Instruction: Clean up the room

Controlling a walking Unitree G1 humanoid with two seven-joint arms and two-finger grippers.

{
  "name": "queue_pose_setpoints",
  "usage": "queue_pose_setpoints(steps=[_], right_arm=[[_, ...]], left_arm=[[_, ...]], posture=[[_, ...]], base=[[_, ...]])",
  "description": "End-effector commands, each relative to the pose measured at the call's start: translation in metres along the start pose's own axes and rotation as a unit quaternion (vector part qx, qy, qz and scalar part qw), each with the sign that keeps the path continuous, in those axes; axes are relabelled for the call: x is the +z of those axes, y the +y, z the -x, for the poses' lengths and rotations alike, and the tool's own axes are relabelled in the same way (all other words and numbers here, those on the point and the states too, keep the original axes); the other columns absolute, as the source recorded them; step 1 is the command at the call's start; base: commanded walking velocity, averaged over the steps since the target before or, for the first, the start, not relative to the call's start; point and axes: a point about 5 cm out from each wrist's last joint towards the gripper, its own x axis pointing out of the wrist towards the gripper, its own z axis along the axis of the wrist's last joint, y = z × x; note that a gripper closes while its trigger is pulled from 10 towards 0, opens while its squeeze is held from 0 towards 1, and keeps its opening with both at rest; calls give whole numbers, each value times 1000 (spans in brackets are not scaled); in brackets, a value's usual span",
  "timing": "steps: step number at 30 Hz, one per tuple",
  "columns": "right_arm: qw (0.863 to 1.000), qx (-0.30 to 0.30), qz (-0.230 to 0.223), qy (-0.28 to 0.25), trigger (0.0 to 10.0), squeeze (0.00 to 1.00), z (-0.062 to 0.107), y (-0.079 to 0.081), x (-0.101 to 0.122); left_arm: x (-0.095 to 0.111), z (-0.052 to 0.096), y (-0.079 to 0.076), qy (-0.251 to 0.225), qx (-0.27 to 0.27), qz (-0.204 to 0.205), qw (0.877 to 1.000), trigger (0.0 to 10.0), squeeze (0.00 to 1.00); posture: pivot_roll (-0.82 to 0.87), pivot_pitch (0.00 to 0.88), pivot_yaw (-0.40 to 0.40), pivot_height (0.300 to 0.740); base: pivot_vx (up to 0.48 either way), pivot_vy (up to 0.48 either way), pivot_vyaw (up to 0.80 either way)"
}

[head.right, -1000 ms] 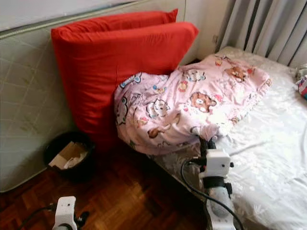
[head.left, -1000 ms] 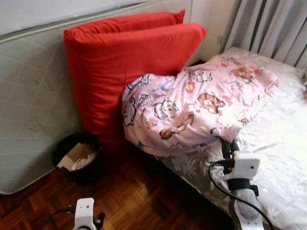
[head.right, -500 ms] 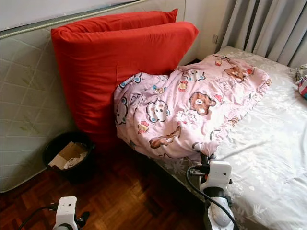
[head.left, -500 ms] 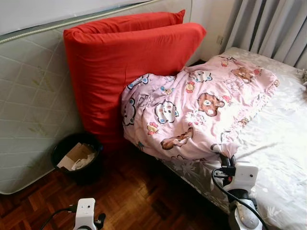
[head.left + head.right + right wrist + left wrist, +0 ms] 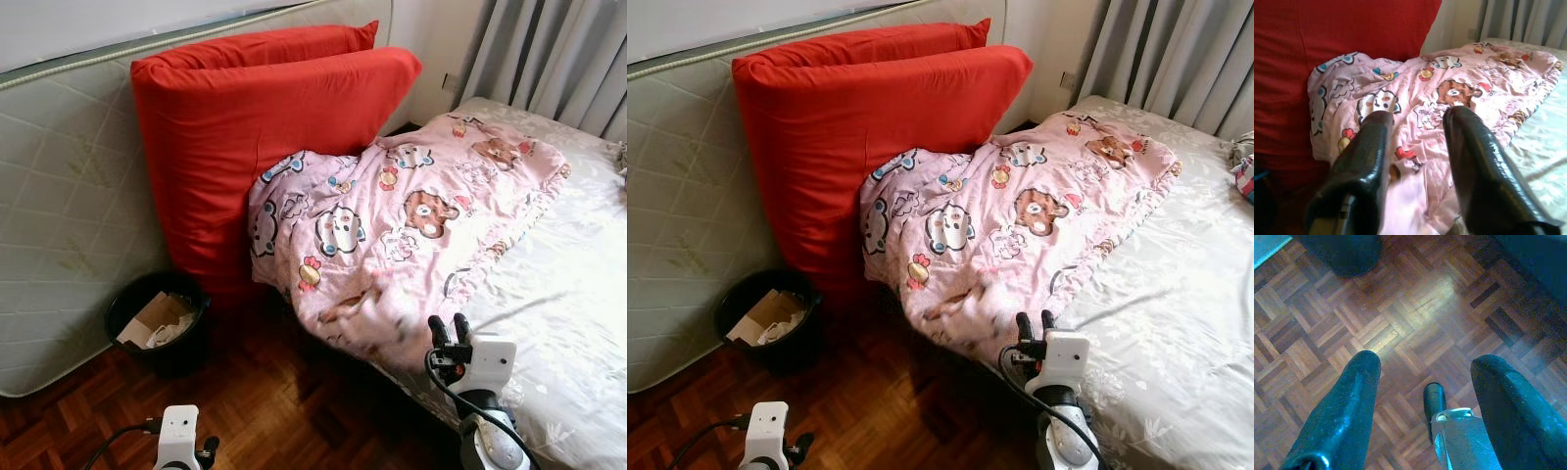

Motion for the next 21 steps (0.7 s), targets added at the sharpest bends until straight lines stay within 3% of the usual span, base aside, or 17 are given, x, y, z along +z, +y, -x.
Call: queue_pose_setpoints(steps=[1, 8, 9, 12, 14, 18, 19, 21], right_arm=[[1000, 3, -3, 5, 10000, 1000, 2, 0, 0], [1000, 9, -3, 12, 10000, 1000, 6, 1, -2], [1000, 10, -4, 24, 10000, 27, 6, 0, -7], [999, 9, -6, 46, 10000, 0, 7, -2, -17], [996, 2, -16, 93, 10000, 0, 8, -7, -36], [971, -28, -48, 234, 10000, 0, 20, -18, -80], [971, -28, -48, 234, 10000, 0, 20, -18, -80], [958, -28, -43, 283, 10000, 0, 29, -18, -93]], left_arm=[[0, 0, -1, 1, -1, -2, 1000, 10000, 0], [1, 0, 1, -4, -2, -4, 1000, 10000, 0], [2, 0, 1, -5, -3, -5, 1000, 10000, 0], [3, 0, 1, -7, -3, -5, 1000, 10000, 0], [4, -1, 1, -8, -4, -5, 1000, 10000, 0], [6, -2, -1, -11, -5, -3, 1000, 10000, 0], [6, -2, -1, -11, -5, -3, 1000, 10000, 0], [7, -2, -2, -11, -5, 0, 1000, 10000, 0]], posture=[[-29, 34, -27, 740], [-28, 36, -27, 740], [-28, 36, -28, 740], [-35, 36, -24, 740], [-41, 37, -19, 740], [-49, 36, -15, 740], [-49, 36, -15, 740], [-48, 37, -16, 740]], base=[[0, 0, 0], [0, 0, 0], [0, 0, 0], [0, 0, 0], [0, 0, 0], [0, 0, 0], [0, 0, 0], [0, 0, 0]])
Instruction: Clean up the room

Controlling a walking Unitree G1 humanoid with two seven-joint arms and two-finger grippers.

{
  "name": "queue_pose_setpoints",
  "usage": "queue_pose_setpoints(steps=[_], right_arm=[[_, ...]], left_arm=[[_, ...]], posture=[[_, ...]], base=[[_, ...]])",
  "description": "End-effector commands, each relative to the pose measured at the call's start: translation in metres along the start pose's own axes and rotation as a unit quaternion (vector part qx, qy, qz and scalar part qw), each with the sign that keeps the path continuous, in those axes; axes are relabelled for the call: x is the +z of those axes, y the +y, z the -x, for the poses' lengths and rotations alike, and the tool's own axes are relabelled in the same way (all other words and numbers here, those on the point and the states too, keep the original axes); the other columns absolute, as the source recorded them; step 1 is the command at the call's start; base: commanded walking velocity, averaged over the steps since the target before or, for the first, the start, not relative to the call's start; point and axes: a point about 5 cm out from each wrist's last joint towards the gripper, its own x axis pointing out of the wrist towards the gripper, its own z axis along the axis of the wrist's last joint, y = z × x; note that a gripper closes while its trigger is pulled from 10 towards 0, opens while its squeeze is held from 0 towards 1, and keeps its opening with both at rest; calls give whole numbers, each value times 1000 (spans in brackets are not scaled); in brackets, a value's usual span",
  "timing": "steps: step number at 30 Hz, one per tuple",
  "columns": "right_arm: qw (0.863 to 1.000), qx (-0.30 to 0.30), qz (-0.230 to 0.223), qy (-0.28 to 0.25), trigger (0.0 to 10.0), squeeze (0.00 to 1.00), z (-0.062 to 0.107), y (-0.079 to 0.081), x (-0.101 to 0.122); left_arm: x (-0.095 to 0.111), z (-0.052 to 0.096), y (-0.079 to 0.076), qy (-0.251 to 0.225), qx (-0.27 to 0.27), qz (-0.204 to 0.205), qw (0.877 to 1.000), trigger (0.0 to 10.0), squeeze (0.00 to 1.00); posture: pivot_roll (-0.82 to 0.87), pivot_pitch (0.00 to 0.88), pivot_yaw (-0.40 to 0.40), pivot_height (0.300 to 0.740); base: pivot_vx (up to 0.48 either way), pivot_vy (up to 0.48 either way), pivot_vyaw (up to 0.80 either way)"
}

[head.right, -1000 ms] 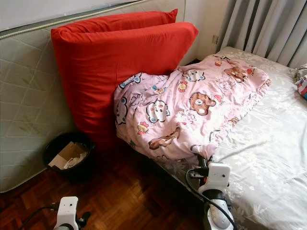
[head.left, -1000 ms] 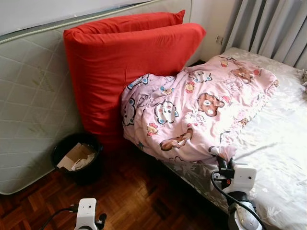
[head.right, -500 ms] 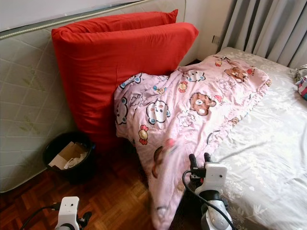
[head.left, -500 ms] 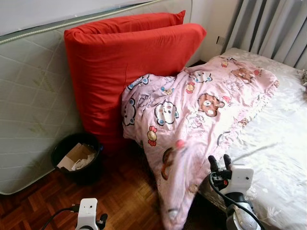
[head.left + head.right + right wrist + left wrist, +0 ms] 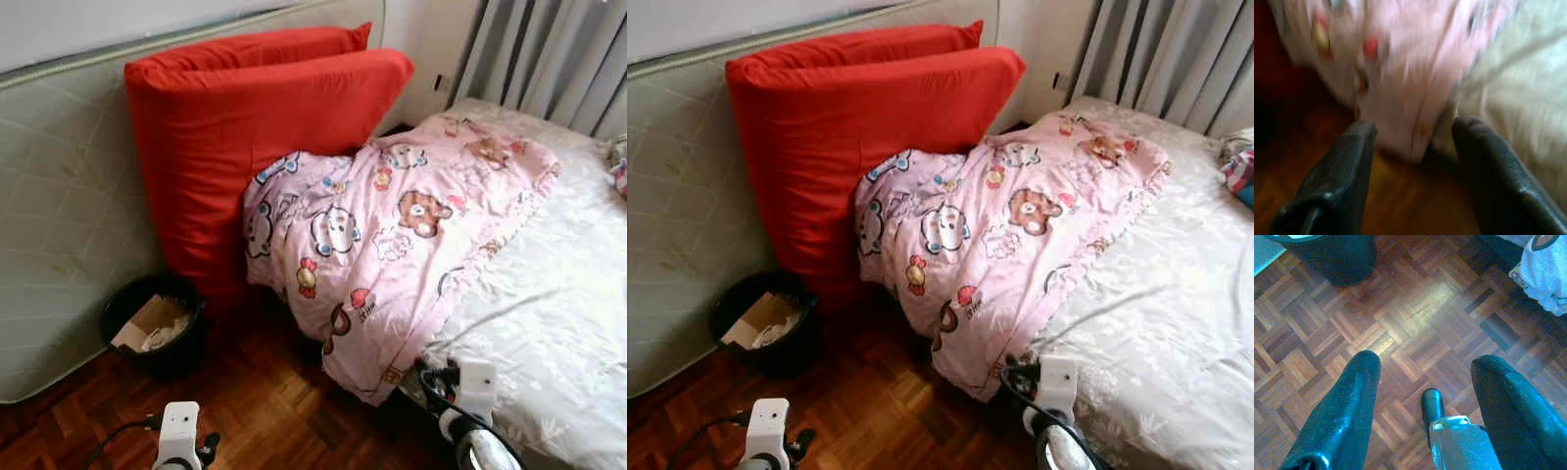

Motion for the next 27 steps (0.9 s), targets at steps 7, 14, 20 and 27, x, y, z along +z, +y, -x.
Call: queue_pose_setpoints(steps=[7, 14, 20, 27], right_arm=[[988, -84, -21, 132, 10000, 0, 20, -25, -48], [972, -144, -77, 167, 10000, 0, 34, -35, -68], [977, -119, -50, 172, 10000, 0, 32, -32, -68], [976, -118, -49, 178, 10000, 0, 31, -28, -68]], left_arm=[[1, -1, -2, 4, -1, 13, 1000, 10000, 0], [-2, -1, -4, 13, -5, 17, 1000, 10000, 0], [-4, 0, -4, 18, -6, 17, 1000, 10000, 0], [-6, 1, -4, 23, -10, 10, 1000, 10000, 0]], posture=[[-39, 23, -17, 740], [-44, 18, -17, 740], [-40, 3, -19, 740], [-30, 0, -5, 740]], base=[[0, 0, 0], [0, 0, 0], [0, 0, 133], [0, 0, 800]])
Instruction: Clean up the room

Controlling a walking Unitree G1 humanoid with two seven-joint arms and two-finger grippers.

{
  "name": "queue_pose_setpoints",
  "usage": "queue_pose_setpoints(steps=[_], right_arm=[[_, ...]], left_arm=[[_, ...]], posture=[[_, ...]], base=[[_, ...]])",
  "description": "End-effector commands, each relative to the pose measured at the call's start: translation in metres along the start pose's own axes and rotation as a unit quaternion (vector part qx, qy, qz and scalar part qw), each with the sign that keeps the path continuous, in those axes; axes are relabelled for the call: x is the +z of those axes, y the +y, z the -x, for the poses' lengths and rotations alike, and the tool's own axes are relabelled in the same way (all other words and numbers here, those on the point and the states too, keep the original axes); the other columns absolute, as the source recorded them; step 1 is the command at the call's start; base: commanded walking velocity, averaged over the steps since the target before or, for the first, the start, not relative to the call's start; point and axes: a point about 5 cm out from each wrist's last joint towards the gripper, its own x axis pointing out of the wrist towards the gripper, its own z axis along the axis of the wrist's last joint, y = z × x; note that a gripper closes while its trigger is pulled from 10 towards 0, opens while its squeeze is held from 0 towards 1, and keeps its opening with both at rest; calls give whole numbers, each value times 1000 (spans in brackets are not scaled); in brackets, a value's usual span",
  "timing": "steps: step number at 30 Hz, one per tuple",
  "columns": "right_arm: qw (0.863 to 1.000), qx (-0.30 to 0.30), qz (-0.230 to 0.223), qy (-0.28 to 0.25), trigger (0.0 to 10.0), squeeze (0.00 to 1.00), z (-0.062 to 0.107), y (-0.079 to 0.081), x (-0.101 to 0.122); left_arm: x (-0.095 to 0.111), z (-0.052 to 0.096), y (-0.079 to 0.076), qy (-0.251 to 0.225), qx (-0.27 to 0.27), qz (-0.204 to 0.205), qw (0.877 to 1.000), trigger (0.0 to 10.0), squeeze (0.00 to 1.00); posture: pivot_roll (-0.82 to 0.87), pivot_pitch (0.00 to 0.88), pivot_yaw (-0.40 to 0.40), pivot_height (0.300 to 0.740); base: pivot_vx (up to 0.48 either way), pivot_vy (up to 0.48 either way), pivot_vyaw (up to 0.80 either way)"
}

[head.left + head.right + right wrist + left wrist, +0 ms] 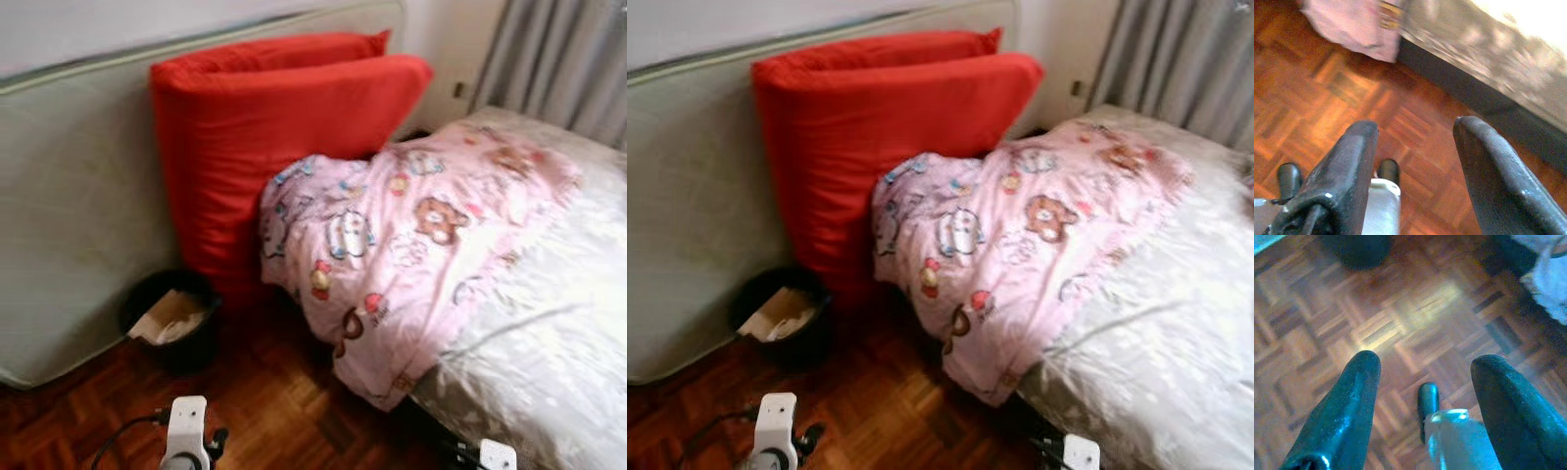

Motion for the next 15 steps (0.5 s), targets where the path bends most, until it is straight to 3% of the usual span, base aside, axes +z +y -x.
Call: queue_pose_setpoints(steps=[1, 15], right_arm=[[1000, -1, -1, 12, 10000, 0, 2, 0, -8], [1000, -7, -6, 27, 10000, 0, 4, -5, -16]], left_arm=[[-4, 1, 3, 11, 0, -2, 1000, 10000, 0], [-7, 2, 4, 17, -3, -6, 1000, 10000, 0]], posture=[[-37, 0, 2, 740], [-41, 0, 5, 740]], base=[[0, 0, 800], [0, 0, 800]])
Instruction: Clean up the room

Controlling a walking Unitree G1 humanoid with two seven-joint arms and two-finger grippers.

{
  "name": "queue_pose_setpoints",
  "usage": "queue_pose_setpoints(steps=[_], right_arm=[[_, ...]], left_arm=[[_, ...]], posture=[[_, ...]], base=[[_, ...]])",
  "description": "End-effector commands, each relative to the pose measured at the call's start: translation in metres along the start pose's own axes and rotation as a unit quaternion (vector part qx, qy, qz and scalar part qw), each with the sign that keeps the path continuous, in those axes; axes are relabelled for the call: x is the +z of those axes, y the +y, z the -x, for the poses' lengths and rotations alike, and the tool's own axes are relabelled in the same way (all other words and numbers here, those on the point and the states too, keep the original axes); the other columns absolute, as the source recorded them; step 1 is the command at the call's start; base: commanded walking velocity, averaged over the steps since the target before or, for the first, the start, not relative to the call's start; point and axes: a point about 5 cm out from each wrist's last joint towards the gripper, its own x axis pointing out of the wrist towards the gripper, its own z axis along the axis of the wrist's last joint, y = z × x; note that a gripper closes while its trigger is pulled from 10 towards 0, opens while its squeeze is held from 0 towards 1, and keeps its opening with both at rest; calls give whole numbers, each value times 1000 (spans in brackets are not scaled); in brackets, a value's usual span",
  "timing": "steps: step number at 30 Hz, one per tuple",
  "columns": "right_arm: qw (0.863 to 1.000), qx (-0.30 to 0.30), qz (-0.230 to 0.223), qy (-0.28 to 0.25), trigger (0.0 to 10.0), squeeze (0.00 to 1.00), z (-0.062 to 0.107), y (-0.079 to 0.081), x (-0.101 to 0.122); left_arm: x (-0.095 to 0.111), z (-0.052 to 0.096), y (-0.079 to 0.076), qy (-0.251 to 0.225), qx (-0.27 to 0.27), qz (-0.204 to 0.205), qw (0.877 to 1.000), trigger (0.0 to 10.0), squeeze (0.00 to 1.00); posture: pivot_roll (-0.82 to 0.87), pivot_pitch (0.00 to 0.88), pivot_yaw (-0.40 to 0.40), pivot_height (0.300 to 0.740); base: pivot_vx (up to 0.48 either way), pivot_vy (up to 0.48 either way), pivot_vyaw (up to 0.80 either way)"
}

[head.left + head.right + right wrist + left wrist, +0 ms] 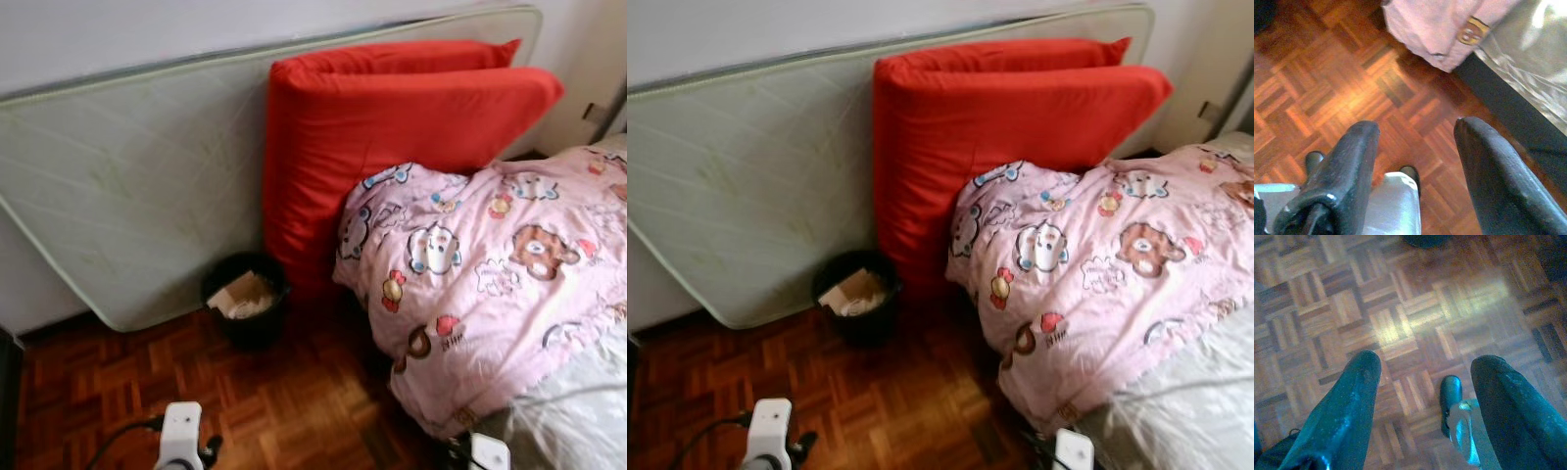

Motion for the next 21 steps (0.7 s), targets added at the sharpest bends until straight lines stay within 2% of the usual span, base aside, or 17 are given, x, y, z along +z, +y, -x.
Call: queue_pose_setpoints(steps=[1, 12, 21], right_arm=[[1000, -9, 0, 10, 10000, 0, 2, -8, -4], [1000, -2, 10, 9, 10000, 0, 1, -8, -3], [1000, 5, 16, 18, 10000, 0, 2, -1, -8]], left_arm=[[-4, 1, -2, 7, -3, 0, 1000, 10000, 0], [-3, 1, -3, 6, -2, -3, 1000, 10000, 0], [-3, 0, -1, 8, 2, -4, 1000, 10000, 0]], posture=[[-40, 0, 4, 740], [-22, 4, -13, 740], [-21, 21, -13, 740]], base=[[0, 0, 800], [0, 0, 800], [0, 0, 800]])
